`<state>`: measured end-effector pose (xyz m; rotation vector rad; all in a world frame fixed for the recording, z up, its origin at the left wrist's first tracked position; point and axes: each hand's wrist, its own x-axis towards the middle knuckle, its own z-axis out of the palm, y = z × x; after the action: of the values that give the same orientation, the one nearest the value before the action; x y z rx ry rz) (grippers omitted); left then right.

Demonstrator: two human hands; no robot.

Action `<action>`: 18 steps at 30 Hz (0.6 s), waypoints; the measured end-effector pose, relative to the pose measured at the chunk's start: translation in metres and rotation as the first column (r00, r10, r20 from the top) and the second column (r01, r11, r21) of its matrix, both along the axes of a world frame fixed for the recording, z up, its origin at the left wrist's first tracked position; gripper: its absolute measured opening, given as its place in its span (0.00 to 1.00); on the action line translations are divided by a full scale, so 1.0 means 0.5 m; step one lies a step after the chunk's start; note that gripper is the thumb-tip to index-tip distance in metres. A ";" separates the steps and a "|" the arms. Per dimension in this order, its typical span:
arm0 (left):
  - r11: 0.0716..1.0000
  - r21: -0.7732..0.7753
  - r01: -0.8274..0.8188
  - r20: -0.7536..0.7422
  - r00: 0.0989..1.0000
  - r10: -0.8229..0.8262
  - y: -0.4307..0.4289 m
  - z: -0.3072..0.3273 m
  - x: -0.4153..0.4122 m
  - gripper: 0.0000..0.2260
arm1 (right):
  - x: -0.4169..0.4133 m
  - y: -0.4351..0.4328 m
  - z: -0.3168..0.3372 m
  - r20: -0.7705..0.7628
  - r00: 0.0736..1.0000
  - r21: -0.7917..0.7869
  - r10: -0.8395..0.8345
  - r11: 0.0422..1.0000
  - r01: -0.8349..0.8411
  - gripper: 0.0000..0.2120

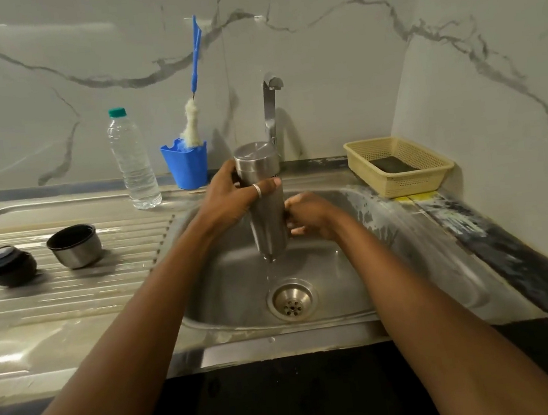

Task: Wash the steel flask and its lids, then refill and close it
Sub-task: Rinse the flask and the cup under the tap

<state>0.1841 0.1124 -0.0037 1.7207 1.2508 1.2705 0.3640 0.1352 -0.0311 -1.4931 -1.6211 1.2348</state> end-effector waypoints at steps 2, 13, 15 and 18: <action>0.999 0.005 -0.034 -0.028 0.999 0.035 0.005 0.003 0.003 0.31 | 0.001 -0.002 0.014 0.034 0.997 0.076 0.067 0.995 -0.069 0.12; 0.980 0.049 -0.191 0.027 0.981 0.190 -0.024 0.102 -0.018 0.30 | -0.054 -0.020 0.073 0.210 0.953 0.249 0.220 0.930 -0.270 0.33; 0.975 0.059 -0.212 0.069 0.976 0.208 -0.043 0.120 -0.029 0.28 | -0.079 -0.023 0.081 0.205 0.965 0.327 0.164 0.918 -0.225 0.39; 0.968 0.090 -0.234 0.017 0.972 0.233 -0.068 0.151 -0.061 0.30 | -0.117 -0.037 0.091 0.188 0.967 0.377 0.170 0.897 -0.230 0.47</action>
<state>0.1534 0.0786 0.0717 1.6667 1.4456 1.4886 0.3055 0.1169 0.0146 -1.2072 -2.0267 0.8375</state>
